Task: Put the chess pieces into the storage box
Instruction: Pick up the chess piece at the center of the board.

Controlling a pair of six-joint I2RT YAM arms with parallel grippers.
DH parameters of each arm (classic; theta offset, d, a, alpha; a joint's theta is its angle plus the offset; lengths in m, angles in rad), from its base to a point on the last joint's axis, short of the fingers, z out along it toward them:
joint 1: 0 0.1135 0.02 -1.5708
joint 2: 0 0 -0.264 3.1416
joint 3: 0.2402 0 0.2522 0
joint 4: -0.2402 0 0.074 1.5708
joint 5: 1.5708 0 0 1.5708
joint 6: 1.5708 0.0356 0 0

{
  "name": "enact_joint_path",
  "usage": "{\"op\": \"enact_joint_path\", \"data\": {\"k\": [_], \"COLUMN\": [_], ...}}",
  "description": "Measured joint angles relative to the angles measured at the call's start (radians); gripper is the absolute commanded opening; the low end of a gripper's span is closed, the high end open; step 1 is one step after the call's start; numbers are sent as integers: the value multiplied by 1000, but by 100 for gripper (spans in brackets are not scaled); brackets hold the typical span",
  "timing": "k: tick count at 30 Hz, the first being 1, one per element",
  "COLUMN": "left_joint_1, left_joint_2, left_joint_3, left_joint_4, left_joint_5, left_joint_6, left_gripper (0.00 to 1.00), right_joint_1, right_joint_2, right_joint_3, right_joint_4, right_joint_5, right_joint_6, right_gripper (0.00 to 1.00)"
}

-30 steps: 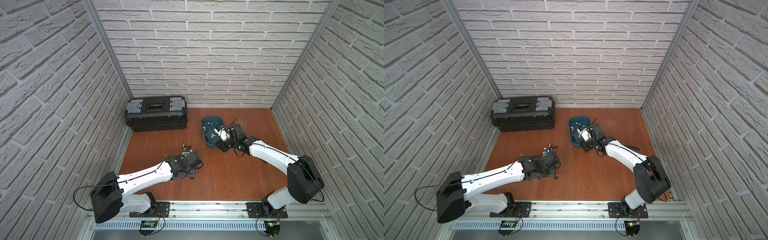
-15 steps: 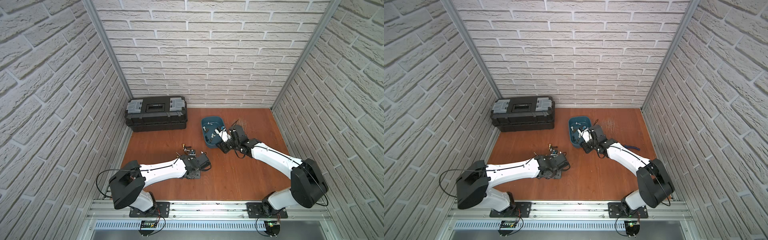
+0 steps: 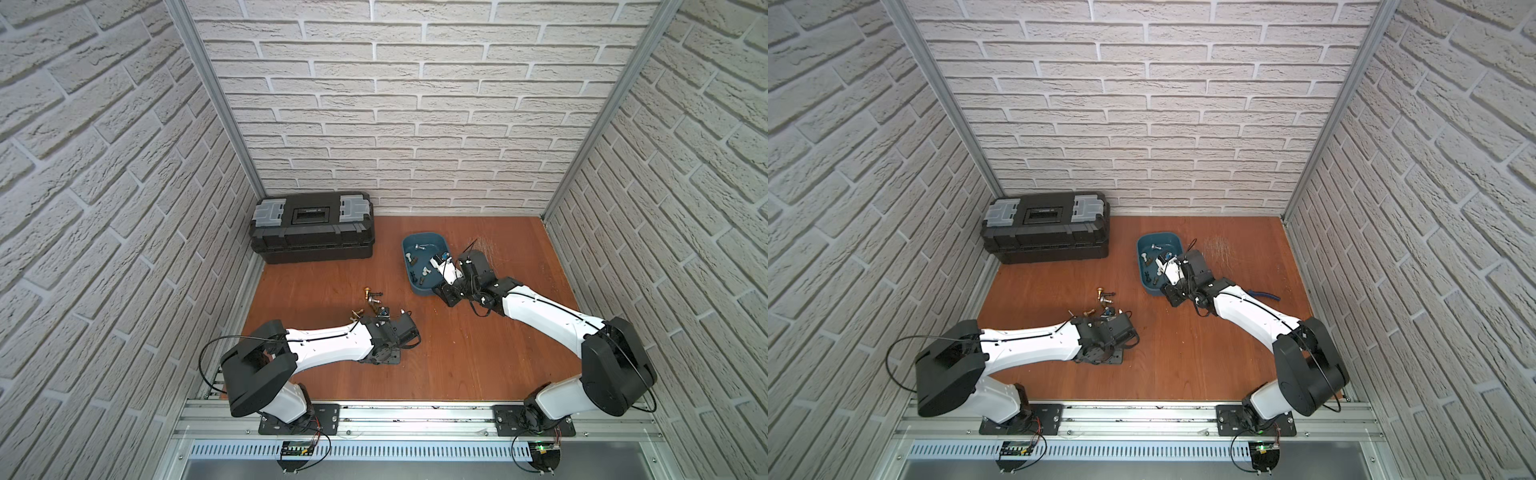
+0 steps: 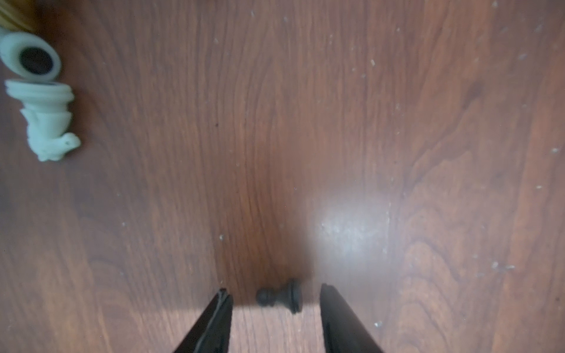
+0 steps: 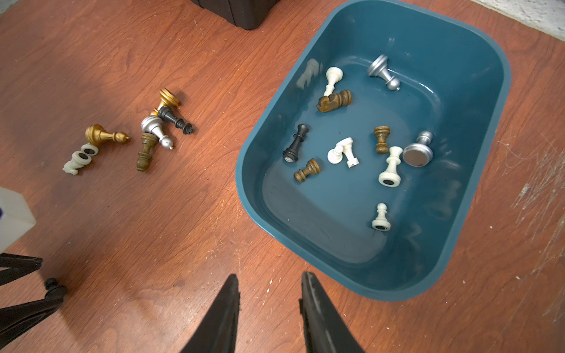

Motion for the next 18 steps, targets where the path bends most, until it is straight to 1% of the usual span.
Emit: {"op": "enact_joint_path", "data": {"k": [4, 10, 18], "left_joint_1": [0, 0, -1], "left_joint_2": [18, 35, 35], "left_joint_3": [0, -2, -12], "left_joint_4": [6, 8, 12], "left_joint_5": [4, 18, 22], "left_joint_6": [2, 1, -6], "left_gripper": [46, 44, 39], "right_joint_1": [0, 0, 0], "right_joint_2": [0, 0, 0], "right_joint_3": [0, 0, 0], "right_joint_4": [2, 3, 3], "right_joint_5": [0, 0, 1], "right_joint_6": [0, 0, 0], "right_gripper": [38, 38, 37]}}
